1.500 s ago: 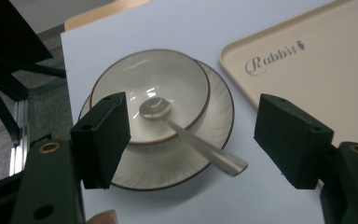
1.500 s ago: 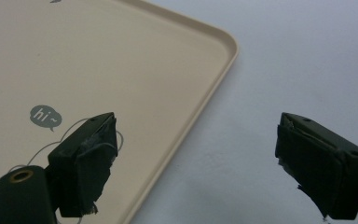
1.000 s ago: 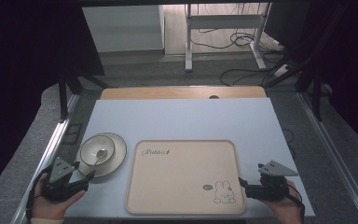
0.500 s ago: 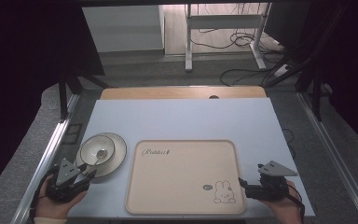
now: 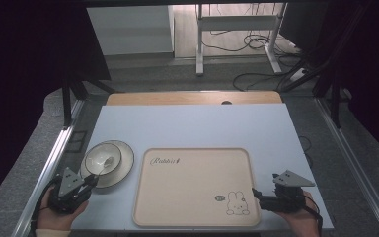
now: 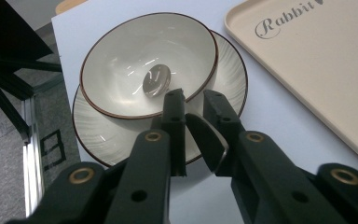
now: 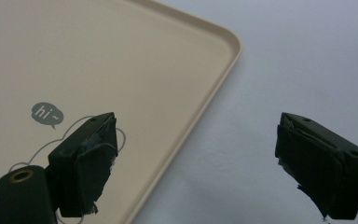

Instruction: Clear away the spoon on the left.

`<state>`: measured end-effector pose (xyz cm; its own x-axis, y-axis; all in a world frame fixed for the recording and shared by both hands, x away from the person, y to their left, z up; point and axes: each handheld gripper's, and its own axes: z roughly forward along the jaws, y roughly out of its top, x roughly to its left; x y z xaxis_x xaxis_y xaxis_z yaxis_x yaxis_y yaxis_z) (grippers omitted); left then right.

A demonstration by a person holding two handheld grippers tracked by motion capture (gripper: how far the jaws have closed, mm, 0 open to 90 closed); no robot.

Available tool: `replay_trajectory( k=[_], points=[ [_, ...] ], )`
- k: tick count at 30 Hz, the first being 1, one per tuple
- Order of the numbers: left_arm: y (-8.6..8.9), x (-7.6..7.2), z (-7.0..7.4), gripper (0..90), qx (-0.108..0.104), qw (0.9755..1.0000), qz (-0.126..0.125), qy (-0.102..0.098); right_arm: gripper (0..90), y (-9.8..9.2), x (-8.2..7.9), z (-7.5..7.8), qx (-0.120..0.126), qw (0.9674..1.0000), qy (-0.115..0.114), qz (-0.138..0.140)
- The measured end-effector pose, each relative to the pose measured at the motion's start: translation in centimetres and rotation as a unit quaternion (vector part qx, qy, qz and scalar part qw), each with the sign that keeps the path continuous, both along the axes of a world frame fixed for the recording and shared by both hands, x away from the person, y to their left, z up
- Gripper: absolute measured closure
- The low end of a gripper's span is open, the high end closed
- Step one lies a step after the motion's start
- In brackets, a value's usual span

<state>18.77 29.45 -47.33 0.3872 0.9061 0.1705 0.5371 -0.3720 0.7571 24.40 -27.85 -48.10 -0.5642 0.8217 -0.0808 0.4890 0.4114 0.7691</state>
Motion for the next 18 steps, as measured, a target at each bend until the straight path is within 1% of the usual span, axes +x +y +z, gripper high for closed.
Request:
replay_trajectory(
  k=[5,8,18],
  points=[
    [0.29,0.05,0.04,87.0,-0.003,0.9999,0.008,-0.007,13.2,0.01,-0.02,0.02,0.000,1.0000,-0.001,0.000],
    [0.42,0.09,0.06,88.7,-0.006,0.9998,0.012,-0.012,13.2,0.00,-0.01,0.02,0.000,1.0000,-0.001,0.000],
    [0.60,0.04,0.37,89.1,-0.018,0.9993,0.016,-0.028,13.2,0.06,0.07,-0.02,-0.001,1.0000,-0.002,-0.001]
  ],
)
